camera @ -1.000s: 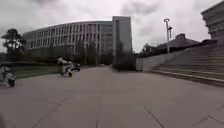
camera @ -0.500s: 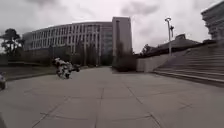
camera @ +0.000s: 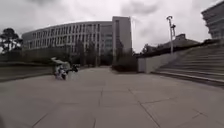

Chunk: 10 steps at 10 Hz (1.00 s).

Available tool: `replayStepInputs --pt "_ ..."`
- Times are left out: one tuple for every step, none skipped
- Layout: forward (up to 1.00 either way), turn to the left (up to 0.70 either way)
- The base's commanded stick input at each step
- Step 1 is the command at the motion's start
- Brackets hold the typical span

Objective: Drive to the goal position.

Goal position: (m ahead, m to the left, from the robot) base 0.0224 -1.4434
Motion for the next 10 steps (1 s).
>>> replayStepInputs --pt "0.70 0.04" --pt "0.70 0.04" --pt "0.70 0.04" --pt "0.70 0.04" --pt "0.70 0.04" --pt "0.70 0.04" --pt "0.70 0.05" --pt "0.70 0.05" --pt "0.70 0.05" --pt "0.70 0.05"
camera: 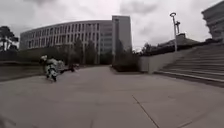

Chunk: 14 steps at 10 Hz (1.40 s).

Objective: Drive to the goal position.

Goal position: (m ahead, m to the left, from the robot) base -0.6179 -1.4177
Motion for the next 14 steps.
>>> replayStepInputs --pt "0.70 0.05" --pt "0.70 0.05" --pt "0.70 0.05" --pt "0.70 0.05" --pt "0.70 0.05" --pt "0.70 0.05" --pt "0.70 0.06" --pt "0.70 0.09" --pt "0.70 0.19" --pt "0.70 0.19" --pt "0.70 0.18" --pt "0.70 0.16" --pt "0.70 0.09" --pt "0.70 0.05"
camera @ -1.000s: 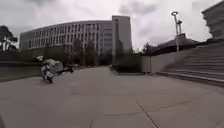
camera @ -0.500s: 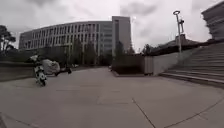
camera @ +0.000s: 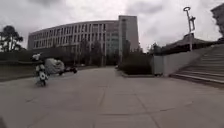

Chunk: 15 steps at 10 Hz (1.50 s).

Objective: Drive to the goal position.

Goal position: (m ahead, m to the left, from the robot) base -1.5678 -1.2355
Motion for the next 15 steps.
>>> replayStepInputs --pt "0.70 0.05" --pt "0.70 0.05" --pt "0.70 0.05" --pt "0.70 0.05" --pt "0.70 0.05" --pt "0.70 0.05" --pt "0.70 0.05" --pt "0.70 0.05" --pt "0.70 0.05" --pt "0.70 0.05" --pt "0.70 0.05" --pt "0.70 0.05" --pt "0.70 0.05" --pt "0.70 0.05" --pt "0.70 0.05"
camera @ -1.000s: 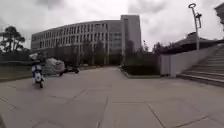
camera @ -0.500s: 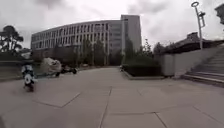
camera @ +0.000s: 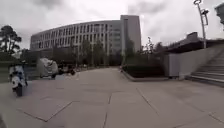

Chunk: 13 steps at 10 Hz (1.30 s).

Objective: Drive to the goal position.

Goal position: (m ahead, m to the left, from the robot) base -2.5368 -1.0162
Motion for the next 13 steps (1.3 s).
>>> replayStepInputs --pt "0.70 0.05" --pt "0.70 0.05" --pt "0.70 0.05" --pt "0.70 0.05" --pt "0.70 0.05" --pt "0.70 0.05" --pt "0.70 0.05" --pt "0.70 0.05" --pt "0.70 0.05" --pt "0.70 0.05" --pt "0.70 0.05" --pt "0.70 0.05" --pt "0.70 0.05"
